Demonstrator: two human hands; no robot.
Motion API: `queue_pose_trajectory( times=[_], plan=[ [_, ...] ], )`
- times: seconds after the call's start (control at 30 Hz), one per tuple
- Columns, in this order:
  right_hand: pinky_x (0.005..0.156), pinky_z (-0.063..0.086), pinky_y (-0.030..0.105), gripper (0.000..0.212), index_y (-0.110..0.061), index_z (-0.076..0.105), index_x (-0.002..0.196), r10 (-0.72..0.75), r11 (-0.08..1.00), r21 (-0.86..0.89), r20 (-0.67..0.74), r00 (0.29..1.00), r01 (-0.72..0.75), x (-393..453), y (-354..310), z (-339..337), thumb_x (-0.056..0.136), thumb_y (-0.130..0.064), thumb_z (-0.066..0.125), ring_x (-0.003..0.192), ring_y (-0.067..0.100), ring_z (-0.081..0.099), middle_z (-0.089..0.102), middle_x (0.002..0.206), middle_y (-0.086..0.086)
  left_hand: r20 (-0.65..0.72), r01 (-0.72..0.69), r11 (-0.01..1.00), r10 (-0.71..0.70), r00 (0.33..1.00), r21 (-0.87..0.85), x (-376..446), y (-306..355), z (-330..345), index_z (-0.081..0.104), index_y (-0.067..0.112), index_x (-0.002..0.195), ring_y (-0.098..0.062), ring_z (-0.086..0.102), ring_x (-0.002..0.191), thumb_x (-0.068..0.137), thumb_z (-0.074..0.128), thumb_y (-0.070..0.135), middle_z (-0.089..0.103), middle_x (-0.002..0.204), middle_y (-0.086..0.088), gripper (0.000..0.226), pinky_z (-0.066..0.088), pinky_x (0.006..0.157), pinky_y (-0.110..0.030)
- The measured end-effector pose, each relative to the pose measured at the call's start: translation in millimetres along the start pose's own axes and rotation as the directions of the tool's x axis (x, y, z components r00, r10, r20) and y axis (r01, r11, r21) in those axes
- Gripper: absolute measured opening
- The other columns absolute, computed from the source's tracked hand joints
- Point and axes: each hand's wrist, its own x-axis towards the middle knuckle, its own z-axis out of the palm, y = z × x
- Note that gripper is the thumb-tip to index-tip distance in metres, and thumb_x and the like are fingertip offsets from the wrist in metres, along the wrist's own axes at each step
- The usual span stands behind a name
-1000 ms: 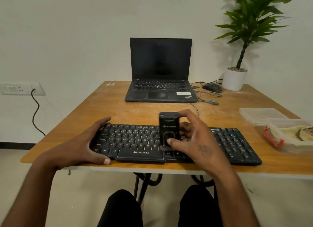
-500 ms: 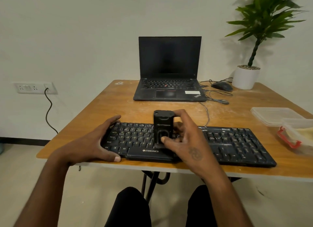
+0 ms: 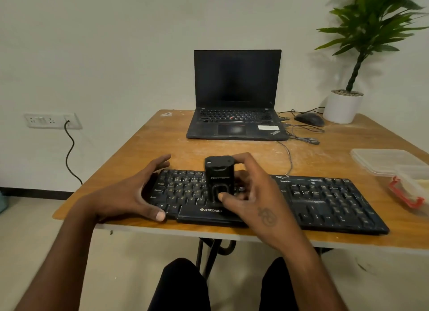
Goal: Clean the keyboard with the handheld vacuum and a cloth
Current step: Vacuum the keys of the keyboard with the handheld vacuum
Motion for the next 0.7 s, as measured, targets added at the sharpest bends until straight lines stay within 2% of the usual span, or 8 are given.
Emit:
queue_pose_trajectory(
  times=[0.1, 0.2, 0.27, 0.33, 0.43, 0.5, 0.6, 0.7],
  plan=[
    [0.071, 0.063, 0.034, 0.050, -0.034, 0.053, 0.124, 0.003, 0.999, 0.034, 0.013, 1.000, -0.003, 1.0, 1.9, -2.5, 0.090, -0.003, 0.072, 0.083, 0.014, 0.075, 0.068, 0.117, -0.004, 0.007, -0.005, 1.000, 0.005, 1.000, -0.001, 0.6, -1.2, 1.1, 0.011, 0.072, 0.151, 0.015, 0.043, 0.136, 0.056, 0.098, 0.051, 0.031, 0.158, 0.035, 0.131, 0.043, 0.104, -0.012],
    [0.066, 0.061, 0.028, 0.051, -0.029, 0.055, 0.122, 0.072, 0.993, 0.097, -0.077, 0.994, -0.064, -4.9, 7.3, -37.0, 0.087, 0.005, 0.071, 0.090, 0.004, 0.073, 0.065, 0.116, 0.000, -0.013, -0.008, 1.000, 0.008, 1.000, -0.015, -1.5, -3.3, 2.5, 0.012, 0.072, 0.151, 0.015, 0.045, 0.133, 0.055, 0.097, 0.051, 0.033, 0.156, 0.034, 0.130, 0.046, 0.100, -0.010],
    [0.067, 0.063, 0.037, 0.055, -0.033, 0.055, 0.125, 0.118, 0.990, 0.092, -0.125, 0.985, -0.106, -13.0, 12.2, -67.7, 0.085, 0.000, 0.074, 0.095, 0.018, 0.074, 0.064, 0.123, 0.009, -0.025, -0.012, 1.000, 0.012, 1.000, -0.018, -1.5, -3.2, 3.6, 0.013, 0.072, 0.151, 0.016, 0.046, 0.132, 0.054, 0.096, 0.053, 0.034, 0.155, 0.035, 0.130, 0.047, 0.098, -0.009],
    [0.076, 0.063, 0.051, 0.060, -0.040, 0.055, 0.128, 0.137, 0.991, 0.011, -0.172, 0.976, -0.137, -22.0, 18.7, -92.8, 0.084, -0.008, 0.078, 0.111, 0.030, 0.068, 0.065, 0.127, 0.012, -0.030, -0.017, 1.000, 0.016, 0.999, -0.017, -1.6, -1.8, 4.5, 0.013, 0.072, 0.151, 0.016, 0.045, 0.132, 0.053, 0.096, 0.054, 0.034, 0.154, 0.037, 0.130, 0.047, 0.098, -0.009],
    [0.074, 0.063, 0.049, 0.057, -0.039, 0.057, 0.125, 0.126, 0.992, 0.033, -0.210, 0.970, -0.121, -30.9, 21.2, -107.6, 0.084, -0.005, 0.077, 0.112, 0.031, 0.068, 0.071, 0.118, 0.008, -0.042, -0.042, 0.999, 0.042, 0.998, -0.015, -2.2, -0.4, 4.9, 0.014, 0.070, 0.152, 0.015, 0.041, 0.138, 0.053, 0.096, 0.056, 0.032, 0.156, 0.040, 0.130, 0.046, 0.100, -0.010],
    [0.073, 0.063, 0.046, 0.057, -0.037, 0.056, 0.126, 0.106, 0.994, 0.047, -0.191, 0.976, -0.099, -30.0, 21.7, -103.1, 0.085, -0.004, 0.077, 0.109, 0.028, 0.069, 0.070, 0.118, 0.009, -0.047, -0.048, 0.999, 0.047, 0.998, -0.013, -3.3, 1.1, 5.3, 0.014, 0.070, 0.152, 0.015, 0.040, 0.138, 0.052, 0.097, 0.056, 0.031, 0.156, 0.041, 0.130, 0.047, 0.099, -0.009],
    [0.069, 0.063, 0.035, 0.054, -0.031, 0.055, 0.125, 0.088, 0.992, 0.100, -0.129, 0.988, -0.076, -22.2, 15.1, -75.5, 0.086, 0.001, 0.074, 0.095, 0.016, 0.074, 0.067, 0.119, 0.010, -0.049, -0.052, 0.999, 0.052, 0.997, 0.004, -3.7, 3.1, 6.3, 0.013, 0.070, 0.152, 0.013, 0.040, 0.140, 0.053, 0.097, 0.055, 0.032, 0.156, 0.040, 0.131, 0.047, 0.101, -0.012],
    [0.075, 0.064, 0.041, 0.053, -0.029, 0.054, 0.126, 0.069, 0.989, 0.131, -0.033, 0.997, -0.064, -13.8, 10.8, -40.0, 0.088, 0.004, 0.071, 0.095, 0.019, 0.075, 0.066, 0.119, 0.007, -0.050, -0.050, 0.999, 0.051, 0.997, 0.012, -3.7, 4.1, 6.2, 0.014, 0.069, 0.153, 0.011, 0.042, 0.140, 0.052, 0.097, 0.056, 0.034, 0.157, 0.037, 0.132, 0.045, 0.106, -0.021]
  ],
)
